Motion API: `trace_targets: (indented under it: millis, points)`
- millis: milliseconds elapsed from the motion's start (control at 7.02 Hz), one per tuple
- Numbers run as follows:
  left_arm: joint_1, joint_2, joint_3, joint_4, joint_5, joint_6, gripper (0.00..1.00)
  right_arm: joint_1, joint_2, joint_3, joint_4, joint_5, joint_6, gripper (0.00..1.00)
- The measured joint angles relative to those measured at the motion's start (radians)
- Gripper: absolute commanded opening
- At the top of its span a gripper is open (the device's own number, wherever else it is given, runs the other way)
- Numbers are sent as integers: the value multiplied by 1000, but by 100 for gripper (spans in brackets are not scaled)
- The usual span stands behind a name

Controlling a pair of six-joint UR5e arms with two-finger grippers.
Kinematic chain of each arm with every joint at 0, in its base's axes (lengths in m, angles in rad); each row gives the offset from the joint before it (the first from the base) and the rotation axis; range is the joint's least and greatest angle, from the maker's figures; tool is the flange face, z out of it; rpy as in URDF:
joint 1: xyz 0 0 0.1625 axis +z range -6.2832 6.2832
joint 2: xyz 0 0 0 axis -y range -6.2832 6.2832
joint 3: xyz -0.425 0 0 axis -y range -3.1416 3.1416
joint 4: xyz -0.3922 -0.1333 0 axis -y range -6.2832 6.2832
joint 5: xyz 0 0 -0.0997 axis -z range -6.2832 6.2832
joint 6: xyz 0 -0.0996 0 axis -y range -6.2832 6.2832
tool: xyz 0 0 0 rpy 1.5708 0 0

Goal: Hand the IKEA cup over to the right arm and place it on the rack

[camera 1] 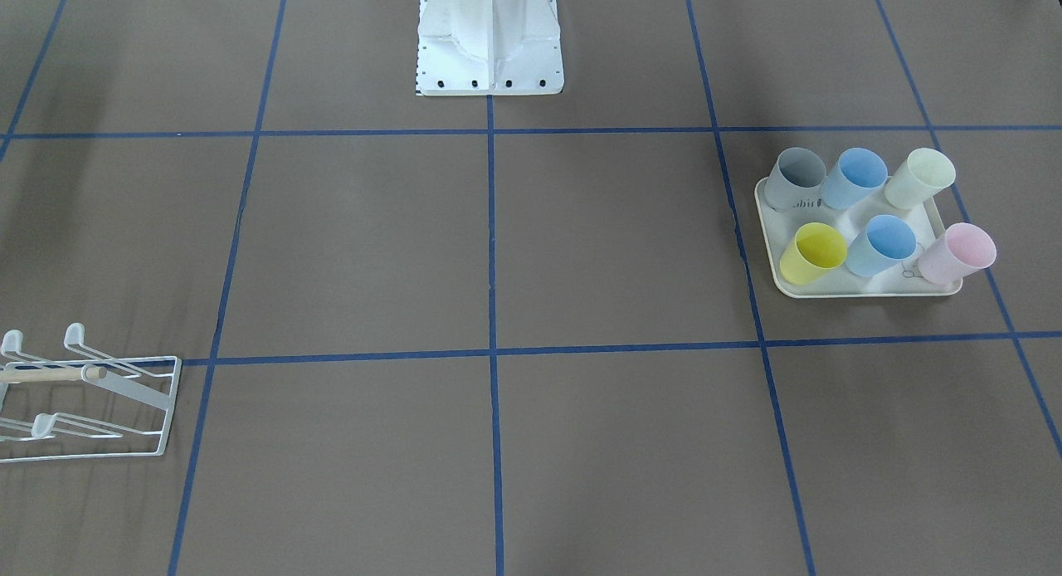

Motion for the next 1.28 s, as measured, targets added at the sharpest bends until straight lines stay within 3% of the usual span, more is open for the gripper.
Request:
trace_targets:
  millis: [712,1282]
  points:
    - [0,-5,-6,-219,1,-1,100,-43,28,23,-7,8,5,100]
    - [0,-43,3,-268,8,-11,100,-86,96,68,9,34,4,100]
